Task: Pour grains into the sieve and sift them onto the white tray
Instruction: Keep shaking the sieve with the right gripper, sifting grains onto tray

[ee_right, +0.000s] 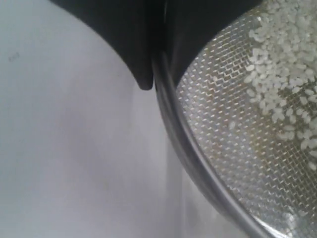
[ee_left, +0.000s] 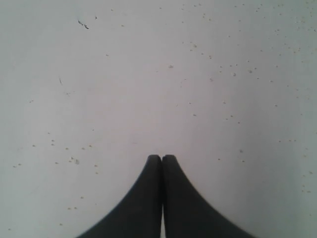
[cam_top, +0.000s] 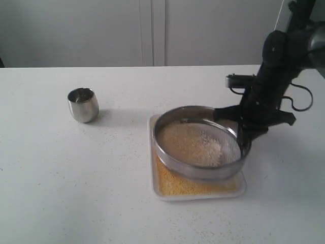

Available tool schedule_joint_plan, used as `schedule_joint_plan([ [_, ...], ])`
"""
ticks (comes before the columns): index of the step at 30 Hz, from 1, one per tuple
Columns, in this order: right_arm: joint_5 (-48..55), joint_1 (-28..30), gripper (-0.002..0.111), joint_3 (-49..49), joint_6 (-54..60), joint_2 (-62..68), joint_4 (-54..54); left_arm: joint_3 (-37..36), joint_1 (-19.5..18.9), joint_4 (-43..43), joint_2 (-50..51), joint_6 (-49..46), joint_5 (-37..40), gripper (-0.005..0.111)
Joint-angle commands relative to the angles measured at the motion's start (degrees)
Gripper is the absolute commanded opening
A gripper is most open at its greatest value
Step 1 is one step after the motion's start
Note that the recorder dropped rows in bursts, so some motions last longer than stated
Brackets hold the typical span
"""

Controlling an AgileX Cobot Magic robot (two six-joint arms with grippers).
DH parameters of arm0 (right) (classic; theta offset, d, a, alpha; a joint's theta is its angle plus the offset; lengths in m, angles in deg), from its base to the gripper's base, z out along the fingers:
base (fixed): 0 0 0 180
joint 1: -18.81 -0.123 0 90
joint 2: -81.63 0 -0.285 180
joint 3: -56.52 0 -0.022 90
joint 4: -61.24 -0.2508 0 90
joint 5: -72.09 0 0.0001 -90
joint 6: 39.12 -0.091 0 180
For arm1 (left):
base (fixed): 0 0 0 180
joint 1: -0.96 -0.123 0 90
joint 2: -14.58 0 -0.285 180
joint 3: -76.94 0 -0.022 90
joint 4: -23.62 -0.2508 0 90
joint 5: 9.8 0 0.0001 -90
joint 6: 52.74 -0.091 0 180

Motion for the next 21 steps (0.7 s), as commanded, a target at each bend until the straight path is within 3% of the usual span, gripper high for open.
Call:
schedule_joint_plan([
  [1,-18.16,-2.08,0.000,-19.37,1.72,-16.22,-1.86,-0.37,-0.12,0.59,-0.45,0.04,0.30,0.000],
  [3,-24.89,-2.33,0.000,-20.21,1.72,-16.85,-3.00,-0.37,-0.12,0.59,-0.45,0.04,0.30,0.000],
  [4,-23.31,-2.33,0.000,-16.67,1.72,-14.41,-3.15,-0.37,-0.12,0.59,-0.45,0.04,0.30,0.000],
  [8,1.16,-1.23,0.000,5.59,-2.06,0.88,-2.73,-0.37,-0.12,0.59,-0.45,0.04,0.30,0.000],
  [10,7.30,-1.28,0.000,4.79,-0.92,1.07,-0.41,-0.37,-0.12,0.59,-0.45,0.04,0.30,0.000],
  [14,-12.03,-3.65,0.000,-12.01,0.31,-12.31,-0.30,-0.37,-0.12,0.59,-0.45,0.04,0.30,0.000],
  [15,-18.00,-3.81,0.000,-13.92,1.07,-13.04,-0.60,-0.37,-0.12,0.59,-0.45,0.04,0.30,0.000],
  [17,-17.63,-3.05,0.000,-8.80,-0.11,-9.27,-1.38,-0.37,-0.12,0.59,-0.45,0.04,0.30,0.000],
  [21,8.74,1.16,0.000,10.25,-4.19,2.08,-0.59,-0.37,-0.12,0.59,-0.45,0.04,0.30,0.000],
])
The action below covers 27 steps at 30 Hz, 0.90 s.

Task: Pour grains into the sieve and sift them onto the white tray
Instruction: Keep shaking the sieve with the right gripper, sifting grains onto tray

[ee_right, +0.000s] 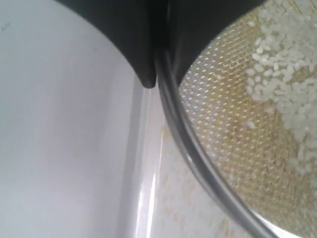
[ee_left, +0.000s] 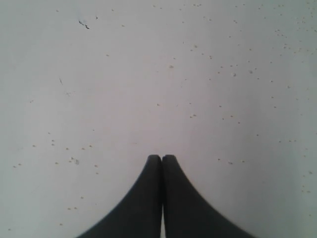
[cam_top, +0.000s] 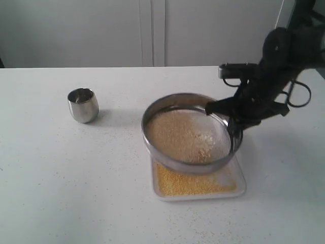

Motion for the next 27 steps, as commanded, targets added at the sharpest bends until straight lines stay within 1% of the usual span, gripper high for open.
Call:
schedule_joint_plan([
  [1,18.32,3.86,0.000,12.14,-1.36,6.15,0.54,-0.37,-0.12,0.59,-0.45,0.04,0.30,0.000],
  [2,17.67,2.91,0.000,9.12,-1.08,3.69,1.07,-0.37,-0.12,0.59,-0.45,0.04,0.30,0.000],
  [4,7.11,0.72,0.000,-1.34,-0.91,-4.94,0.18,-0.37,-0.12,0.59,-0.45,0.04,0.30,0.000],
  [5,-0.88,-0.25,0.000,-6.00,0.07,-8.58,0.62,-0.37,-0.12,0.59,-0.45,0.04,0.30,0.000],
  [6,-7.54,-0.50,0.000,-8.68,0.48,-10.41,1.19,-0.37,-0.12,0.59,-0.45,0.04,0.30,0.000],
  [7,-9.31,-0.34,0.000,-8.21,-0.69,-9.85,0.95,-0.37,-0.12,0.59,-0.45,0.04,0.30,0.000],
  [8,-8.07,0.32,0.000,-5.46,-1.29,-7.26,0.35,-0.37,-0.12,0.59,-0.45,0.04,0.30,0.000],
  [9,-4.26,1.12,0.000,-1.06,-1.29,-3.51,-0.20,-0.37,-0.12,0.59,-0.45,0.04,0.30,0.000],
  [10,5.53,2.54,0.000,7.89,-4.19,3.45,0.07,-0.37,-0.12,0.59,-0.45,0.04,0.30,0.000],
  [11,11.59,3.11,0.000,11.24,-5.94,5.54,0.07,-0.37,-0.12,0.59,-0.45,0.04,0.30,0.000],
  [12,14.44,3.24,0.000,9.77,-3.63,4.20,2.62,-0.37,-0.12,0.59,-0.45,0.04,0.30,0.000],
  [13,12.03,2.67,0.000,6.13,-4.01,1.31,3.97,-0.37,-0.12,0.59,-0.45,0.04,0.30,0.000],
  [14,2.70,1.75,0.000,-2.35,-3.71,-5.31,3.61,-0.37,-0.12,0.59,-0.45,0.04,0.30,0.000],
  [15,-2.33,1.20,0.000,-5.11,-1.96,-7.06,3.01,-0.37,-0.12,0.59,-0.45,0.04,0.30,0.000],
  [16,-5.93,1.11,0.000,-4.81,-1.16,-5.71,0.64,-0.37,-0.12,0.59,-0.45,0.04,0.30,0.000],
  [17,-3.62,1.23,0.000,-0.76,-1.16,-1.48,-1.75,-0.37,-0.12,0.59,-0.45,0.04,0.30,0.000],
  [18,2.40,2.36,0.000,4.71,-2.67,3.22,-1.42,-0.37,-0.12,0.59,-0.45,0.04,0.30,0.000],
  [19,10.75,3.81,0.000,9.15,-4.84,6.09,-1.10,-0.37,-0.12,0.59,-0.45,0.04,0.30,0.000],
  [20,15.04,4.81,0.000,8.77,-2.34,5.22,-0.34,-0.37,-0.12,0.59,-0.45,0.04,0.30,0.000],
  [21,12.58,5.08,0.000,3.18,-2.21,1.20,1.13,-0.37,-0.12,0.59,-0.45,0.04,0.30,0.000],
  [22,4.08,4.84,0.000,-3.54,-1.87,-3.63,0.38,-0.37,-0.12,0.59,-0.45,0.04,0.30,0.000],
  [23,-5.99,3.64,0.000,-8.50,2.03,-6.26,-3.52,-0.37,-0.12,0.59,-0.45,0.04,0.30,0.000],
  [24,-10.85,2.73,0.000,-8.47,5.61,-5.04,-7.03,-0.37,-0.12,0.59,-0.45,0.04,0.30,0.000],
  [25,-9.55,3.12,0.000,-3.45,3.15,-0.80,-7.14,-0.37,-0.12,0.59,-0.45,0.04,0.30,0.000],
  [26,-5.40,4.14,0.000,1.78,-0.86,2.56,-6.61,-0.37,-0.12,0.59,-0.45,0.04,0.30,0.000],
  [27,4.55,5.49,0.000,6.41,-2.82,5.17,-6.36,-0.37,-0.12,0.59,-0.45,0.04,0.30,0.000],
])
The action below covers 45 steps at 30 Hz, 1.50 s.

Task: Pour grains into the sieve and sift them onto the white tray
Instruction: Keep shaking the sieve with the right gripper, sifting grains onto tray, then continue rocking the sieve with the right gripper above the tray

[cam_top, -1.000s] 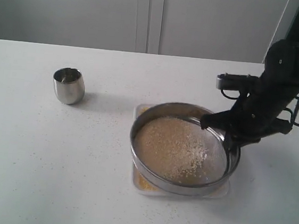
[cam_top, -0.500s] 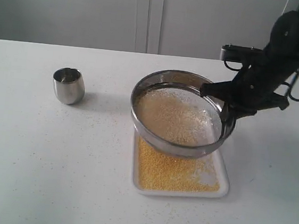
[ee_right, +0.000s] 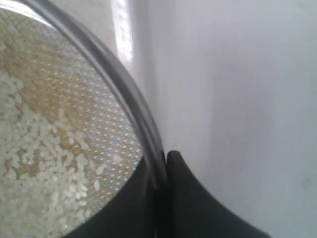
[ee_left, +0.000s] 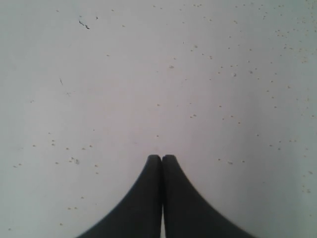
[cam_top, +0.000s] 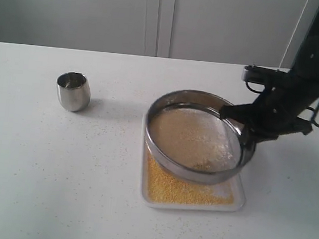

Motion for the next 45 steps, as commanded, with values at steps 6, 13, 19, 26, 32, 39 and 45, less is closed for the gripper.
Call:
schedule_joint_plan([
  [6,5.38,2.25,0.000,7.36,-2.67,3.78,-0.38,-0.37,-0.12,0.59,-0.45,0.04,0.30,0.000],
  [13,4.35,2.25,0.000,6.01,-2.30,2.61,0.18,-0.37,-0.12,0.59,-0.45,0.04,0.30,0.000],
  [19,-1.70,2.25,0.000,-2.71,0.29,-2.18,-2.06,-0.37,-0.12,0.59,-0.45,0.04,0.30,0.000],
  [26,-4.00,2.25,0.000,-3.95,14.81,-2.49,-20.12,-0.37,-0.12,0.59,-0.45,0.04,0.30,0.000],
  [32,-5.70,2.25,0.000,-3.95,15.66,1.08,-21.15,-0.37,-0.12,0.59,-0.45,0.04,0.30,0.000],
  [39,-2.31,2.38,0.000,-3.75,17.10,0.75,-20.78,-0.37,-0.12,0.59,-0.45,0.04,0.30,0.000],
  [45,-7.43,-0.11,0.000,-4.80,10.67,-3.75,-13.12,-0.37,-0.12,0.59,-0.45,0.04,0.30,0.000],
])
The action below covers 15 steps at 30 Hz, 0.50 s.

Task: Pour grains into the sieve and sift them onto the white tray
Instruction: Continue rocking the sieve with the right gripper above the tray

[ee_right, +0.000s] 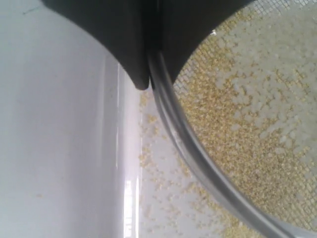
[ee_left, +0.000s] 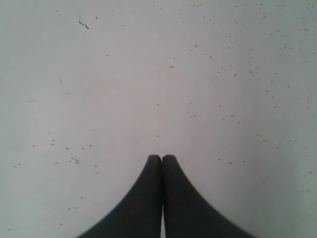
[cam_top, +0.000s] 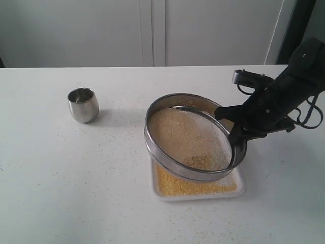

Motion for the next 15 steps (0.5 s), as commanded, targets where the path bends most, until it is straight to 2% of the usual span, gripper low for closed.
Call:
schedule_joint_plan([
  [1,-9.22,-2.31,0.000,1.61,-5.84,-1.43,4.01,-0.37,-0.12,0.59,-0.45,0.04,0.30,0.000],
  [3,-5.63,-2.24,0.000,8.81,-11.84,3.05,7.98,-0.37,-0.12,0.59,-0.45,0.04,0.30,0.000],
  [6,14.35,-1.67,0.000,18.77,-13.98,8.03,13.54,-0.37,-0.12,0.59,-0.45,0.04,0.30,0.000],
  [8,11.68,-2.04,0.000,13.78,-13.97,4.05,15.32,-0.37,-0.12,0.59,-0.45,0.04,0.30,0.000],
  [12,-5.13,-2.86,0.000,0.14,-10.51,-5.02,13.18,-0.37,-0.12,0.59,-0.45,0.04,0.30,0.000],
  [13,-6.70,-2.86,0.000,3.18,-12.31,-1.28,11.96,-0.37,-0.12,0.59,-0.45,0.04,0.30,0.000],
  [14,-3.87,-2.86,0.000,6.77,-12.30,1.70,11.84,-0.37,-0.12,0.59,-0.45,0.04,0.30,0.000],
  [15,10.95,-2.07,0.000,17.35,-15.46,8.53,12.52,-0.37,-0.12,0.59,-0.45,0.04,0.30,0.000],
])
